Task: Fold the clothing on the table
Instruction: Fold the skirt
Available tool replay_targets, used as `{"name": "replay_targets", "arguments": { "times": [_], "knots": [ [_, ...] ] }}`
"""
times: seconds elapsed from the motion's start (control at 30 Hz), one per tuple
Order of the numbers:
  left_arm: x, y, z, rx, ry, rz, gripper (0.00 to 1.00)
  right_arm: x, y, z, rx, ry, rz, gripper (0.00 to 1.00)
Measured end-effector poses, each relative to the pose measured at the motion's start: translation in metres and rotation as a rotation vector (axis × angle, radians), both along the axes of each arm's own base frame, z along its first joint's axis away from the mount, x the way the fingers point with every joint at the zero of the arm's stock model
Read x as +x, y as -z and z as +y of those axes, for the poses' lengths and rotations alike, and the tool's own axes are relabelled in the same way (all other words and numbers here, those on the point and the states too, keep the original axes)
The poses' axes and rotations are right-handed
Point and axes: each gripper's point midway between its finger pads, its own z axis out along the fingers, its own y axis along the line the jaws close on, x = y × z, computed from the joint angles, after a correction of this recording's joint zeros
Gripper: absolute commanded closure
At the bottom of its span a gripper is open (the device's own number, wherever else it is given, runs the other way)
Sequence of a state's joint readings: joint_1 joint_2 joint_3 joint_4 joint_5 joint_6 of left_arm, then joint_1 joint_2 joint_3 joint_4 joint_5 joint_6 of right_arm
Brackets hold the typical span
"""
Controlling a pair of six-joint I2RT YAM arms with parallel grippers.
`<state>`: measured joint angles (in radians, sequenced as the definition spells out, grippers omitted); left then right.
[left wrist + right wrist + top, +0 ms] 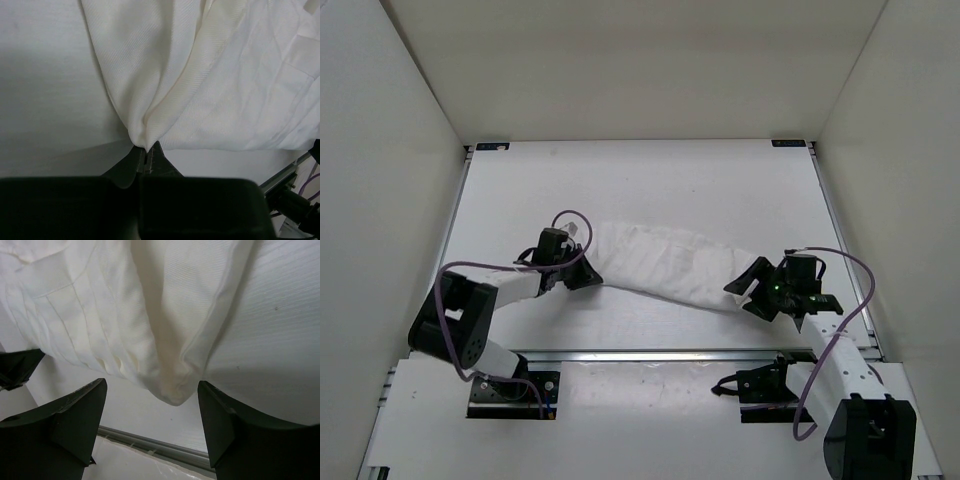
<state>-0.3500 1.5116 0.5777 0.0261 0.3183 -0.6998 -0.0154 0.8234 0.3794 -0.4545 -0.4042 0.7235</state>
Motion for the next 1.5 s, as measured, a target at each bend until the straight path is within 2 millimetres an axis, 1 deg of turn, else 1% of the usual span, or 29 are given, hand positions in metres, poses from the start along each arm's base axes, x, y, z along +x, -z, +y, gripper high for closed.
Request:
{"name": "replay_targets", "arguments": {
  "times": [0.17, 0.27, 0.4, 0.53, 0.6, 0.67, 0.7, 0.77, 0.8, 0.83, 0.87, 0.97, 1.07, 1.1, 1.17, 1.27, 1.33, 1.43, 1.5],
  "knots": [
    [-0.034, -0.004, 0.018, 0.011, -0.024, -0.021, 1.00, 0.000, 0.005, -0.003, -0.030, -0.007, 0.005, 0.29],
    [-0.048, -0.009, 0.021, 0.008, -0.032, -0.045, 1.00, -0.001, 0.005, -0.004, -0.042, -0.010, 0.004, 0.30],
    [-0.060, -0.011, 0.020, -0.008, -0.033, -0.056, 1.00, -0.003, 0.008, 0.000, -0.049, -0.038, -0.004, 0.31],
    [-0.066, -0.009, 0.022, -0.012, -0.047, -0.050, 1.00, -0.011, 0.021, 0.005, -0.038, -0.062, 0.015, 0.32],
    [-0.067, -0.010, 0.024, -0.014, -0.054, -0.057, 1.00, -0.011, 0.024, 0.007, -0.024, -0.066, 0.013, 0.33],
    [-0.068, -0.011, 0.026, -0.020, -0.065, -0.063, 1.00, -0.006, 0.023, 0.009, -0.015, -0.067, -0.002, 0.37],
    [-0.069, -0.012, 0.027, -0.022, -0.070, -0.065, 1.00, -0.004, 0.024, 0.009, -0.008, -0.069, -0.003, 0.44],
    [-0.072, -0.011, 0.028, -0.025, -0.075, -0.066, 1.00, -0.001, 0.026, 0.011, 0.010, -0.072, -0.002, 0.60],
    [-0.073, -0.010, 0.029, -0.024, -0.078, -0.065, 1.00, -0.001, 0.028, 0.012, 0.020, -0.075, 0.008, 0.65],
    [-0.073, -0.011, 0.030, -0.026, -0.081, -0.066, 1.00, -0.002, 0.030, 0.014, 0.031, -0.082, 0.019, 0.85],
    [-0.074, -0.010, 0.030, -0.027, -0.084, -0.066, 1.00, -0.002, 0.031, 0.015, 0.037, -0.092, 0.023, 1.00],
    [-0.075, -0.010, 0.032, -0.029, -0.090, -0.069, 1.00, -0.004, 0.029, 0.021, 0.070, -0.113, 0.024, 1.00],
    [-0.078, -0.008, 0.032, -0.032, -0.093, -0.062, 1.00, -0.005, 0.026, 0.020, 0.065, -0.129, 0.019, 1.00],
    [-0.078, -0.007, 0.030, -0.036, -0.093, -0.059, 1.00, -0.005, 0.022, 0.017, 0.057, -0.134, 0.023, 1.00],
    [-0.079, -0.007, 0.024, -0.046, -0.084, -0.055, 1.00, 0.004, 0.008, 0.010, 0.030, -0.140, 0.007, 1.00],
    [-0.081, -0.006, 0.008, -0.062, -0.049, -0.061, 1.00, 0.033, -0.028, -0.002, -0.035, -0.177, -0.072, 1.00],
    [-0.080, -0.005, -0.004, -0.071, -0.029, -0.057, 1.00, 0.049, -0.047, -0.006, -0.080, -0.214, -0.112, 1.00],
    [-0.069, -0.002, -0.017, -0.074, -0.029, -0.049, 1.00, 0.068, -0.069, -0.008, -0.147, -0.286, -0.133, 0.99],
    [-0.057, -0.003, -0.024, -0.075, -0.040, -0.059, 1.00, 0.081, -0.083, -0.002, -0.195, -0.345, -0.138, 1.00]
  ]
}}
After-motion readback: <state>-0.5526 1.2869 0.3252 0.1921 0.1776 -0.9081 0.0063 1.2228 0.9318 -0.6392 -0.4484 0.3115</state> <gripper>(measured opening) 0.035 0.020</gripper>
